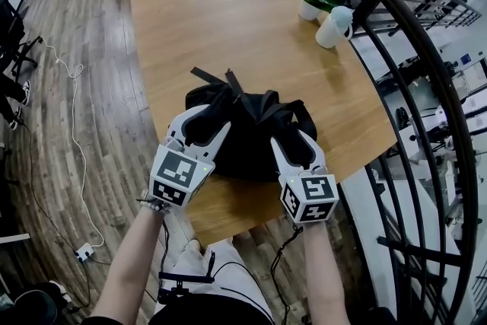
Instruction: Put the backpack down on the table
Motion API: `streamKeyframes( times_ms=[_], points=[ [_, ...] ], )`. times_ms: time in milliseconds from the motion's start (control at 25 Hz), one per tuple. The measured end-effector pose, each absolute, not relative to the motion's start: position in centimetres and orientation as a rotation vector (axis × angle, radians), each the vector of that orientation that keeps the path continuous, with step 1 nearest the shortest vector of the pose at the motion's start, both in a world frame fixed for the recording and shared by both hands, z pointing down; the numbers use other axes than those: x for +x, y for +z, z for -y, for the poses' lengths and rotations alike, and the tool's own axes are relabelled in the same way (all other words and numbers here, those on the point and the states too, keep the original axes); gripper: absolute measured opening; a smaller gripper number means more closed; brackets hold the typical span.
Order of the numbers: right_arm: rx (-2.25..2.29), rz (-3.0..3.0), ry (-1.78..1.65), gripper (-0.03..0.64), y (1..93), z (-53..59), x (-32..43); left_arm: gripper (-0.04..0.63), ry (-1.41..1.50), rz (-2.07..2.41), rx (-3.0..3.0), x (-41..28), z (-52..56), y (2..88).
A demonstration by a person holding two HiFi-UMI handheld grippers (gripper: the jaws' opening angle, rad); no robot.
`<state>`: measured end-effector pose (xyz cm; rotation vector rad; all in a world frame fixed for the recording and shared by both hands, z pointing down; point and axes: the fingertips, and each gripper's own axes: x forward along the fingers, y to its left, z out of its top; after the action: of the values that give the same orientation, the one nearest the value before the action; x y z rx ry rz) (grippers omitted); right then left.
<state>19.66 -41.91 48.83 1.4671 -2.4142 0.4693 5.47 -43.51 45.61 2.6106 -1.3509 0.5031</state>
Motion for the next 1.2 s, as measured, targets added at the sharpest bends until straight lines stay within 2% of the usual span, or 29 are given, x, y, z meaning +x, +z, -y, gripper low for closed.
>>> streamKeyframes(
  times_ms=[600, 680, 840, 880, 1200],
  points=[
    [1.591, 2.426, 0.336, 0.224, 43.9, 39.8, 19.7, 0.172, 0.466, 1.350, 2.675, 4.6, 41.3, 42.0],
    [1.606, 2.419, 0.299, 0.184, 43.2, 39.1, 19.7, 0.170, 0.457, 1.359, 2.672, 4.2, 40.7, 41.6],
    [1.649, 2.400, 0.294, 0.026, 42.7, 37.5, 19.7, 0.141, 0.435, 1.360, 2.666, 3.2, 39.1, 41.4],
    [1.662, 2.397, 0.297, 0.009, 42.6, 37.1, 19.7, 0.138, 0.432, 1.356, 2.669, 3.1, 38.6, 41.4],
    [1.684, 2.378, 0.305, 0.009, 42.3, 33.4, 18.8, 0.137, 0.408, 1.307, 2.693, 1.9, 35.9, 40.9]
  ],
)
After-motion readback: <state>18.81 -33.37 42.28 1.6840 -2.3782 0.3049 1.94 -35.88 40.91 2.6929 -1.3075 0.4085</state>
